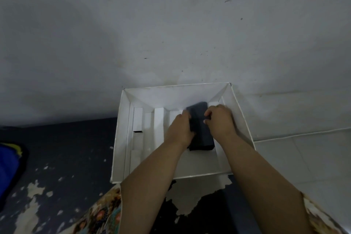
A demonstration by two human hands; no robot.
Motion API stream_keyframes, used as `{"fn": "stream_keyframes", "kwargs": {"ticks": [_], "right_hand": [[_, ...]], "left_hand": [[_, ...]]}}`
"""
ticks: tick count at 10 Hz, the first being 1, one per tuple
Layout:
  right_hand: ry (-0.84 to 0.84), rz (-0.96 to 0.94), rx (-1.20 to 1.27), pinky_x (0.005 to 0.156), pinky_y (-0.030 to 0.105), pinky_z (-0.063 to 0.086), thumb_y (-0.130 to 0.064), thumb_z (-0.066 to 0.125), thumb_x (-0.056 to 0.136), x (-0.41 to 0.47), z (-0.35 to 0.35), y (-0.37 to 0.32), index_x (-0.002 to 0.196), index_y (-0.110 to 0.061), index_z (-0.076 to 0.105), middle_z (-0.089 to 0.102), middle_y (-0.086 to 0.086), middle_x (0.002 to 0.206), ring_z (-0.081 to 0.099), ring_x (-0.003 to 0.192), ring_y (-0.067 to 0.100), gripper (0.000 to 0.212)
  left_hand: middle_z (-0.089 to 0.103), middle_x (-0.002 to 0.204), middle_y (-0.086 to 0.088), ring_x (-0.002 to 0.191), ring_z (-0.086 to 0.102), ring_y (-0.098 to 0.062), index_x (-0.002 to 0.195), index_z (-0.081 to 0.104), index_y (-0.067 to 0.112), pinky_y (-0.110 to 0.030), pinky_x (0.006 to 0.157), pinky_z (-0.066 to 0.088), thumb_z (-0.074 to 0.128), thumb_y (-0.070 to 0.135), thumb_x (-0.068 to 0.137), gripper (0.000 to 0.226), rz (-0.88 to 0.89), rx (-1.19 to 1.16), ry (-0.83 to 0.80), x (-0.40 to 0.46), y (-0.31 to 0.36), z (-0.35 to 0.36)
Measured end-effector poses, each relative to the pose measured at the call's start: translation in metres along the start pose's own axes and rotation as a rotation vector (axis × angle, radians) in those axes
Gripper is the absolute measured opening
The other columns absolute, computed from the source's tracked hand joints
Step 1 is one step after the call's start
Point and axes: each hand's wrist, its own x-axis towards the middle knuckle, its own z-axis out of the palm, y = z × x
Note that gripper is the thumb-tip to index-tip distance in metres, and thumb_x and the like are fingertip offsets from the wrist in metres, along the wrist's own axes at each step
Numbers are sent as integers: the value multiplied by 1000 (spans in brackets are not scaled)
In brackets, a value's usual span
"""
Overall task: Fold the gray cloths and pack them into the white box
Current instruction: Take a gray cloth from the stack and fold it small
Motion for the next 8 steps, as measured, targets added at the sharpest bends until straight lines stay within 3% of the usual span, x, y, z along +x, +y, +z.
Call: {"fn": "stream_keyframes", "kwargs": {"ticks": [1, 2, 3, 4, 5, 6, 7, 8], "right_hand": [[-44, 0, -34, 81, 24, 34, 0, 53, 87, 1, 1, 2, 98, -7, 65, 54, 18, 114, 49, 106, 30, 18], [-103, -37, -124, 77, 28, 34, -1, 46, 90, 2, 4, -1, 64, -23, 42, 44, 8, 98, 42, 90, 20, 34], [26, 188, 133, 59, 23, 29, -10, 39, 94, 10, 17, 0, 58, -23, 26, 37, -2, 77, 37, 68, 11, 41], [-104, -151, -405, 76, 35, 34, -7, 46, 90, 4, 17, 2, 75, -19, 39, 36, 6, 101, 37, 93, 23, 20], [-57, -147, -393, 94, 41, 36, -6, 48, 88, 0, 16, 4, 102, -14, 52, 41, 14, 129, 38, 118, 31, 17], [1, -290, -412, 96, 37, 31, -11, 57, 83, -1, 16, 5, 119, -14, 49, 35, 6, 141, 33, 124, 26, 37], [-67, -289, -431, 106, 40, 22, -14, 62, 78, 0, 14, 7, 127, -21, 39, 27, 0, 150, 13, 139, 22, 54], [-248, -186, -436, 115, 45, 1, -22, 64, 76, 0, 15, 6, 140, -23, 16, 4, -2, 157, -14, 143, 28, 80]], "left_hand": [[52, 113, -12, 98, 55, -26, 116, 47, 12, -35, 81, 50, 65, 10, 80, 41, 49, 133, -89, -2, 1, 0], [52, 117, -13, 104, 54, -27, 121, 49, 9, -34, 85, 48, 68, 13, 79, 46, 56, 188, -125, -1, 0, -3], [56, 117, -14, 103, 56, -26, 116, 55, 7, -30, 82, 46, 70, 12, 77, 42, 74, 213, -153, -1, 2, -5], [55, 119, -13, 106, 54, -26, 118, 56, 9, -30, 85, 45, 72, 12, 75, 46, 85, 214, -165, -1, 1, -6], [51, 122, -11, 111, 45, -26, 123, 51, 13, -34, 89, 44, 74, 20, 72, 56, 108, 287, -167, -2, 0, -6], [48, 123, -9, 111, 40, -26, 121, 50, 14, -33, 89, 38, 74, 28, 71, 58, 126, 359, -128, -2, 0, -5], [48, 125, -8, 112, 39, -27, 121, 48, 15, -34, 93, 37, 75, 32, 69, 61, 128, 401, -102, -2, 0, -4], [49, 127, -6, 114, 39, -26, 124, 46, 17, -35, 95, 37, 76, 35, 68, 66, 117, 421, -114, -1, -2, -4]]}}
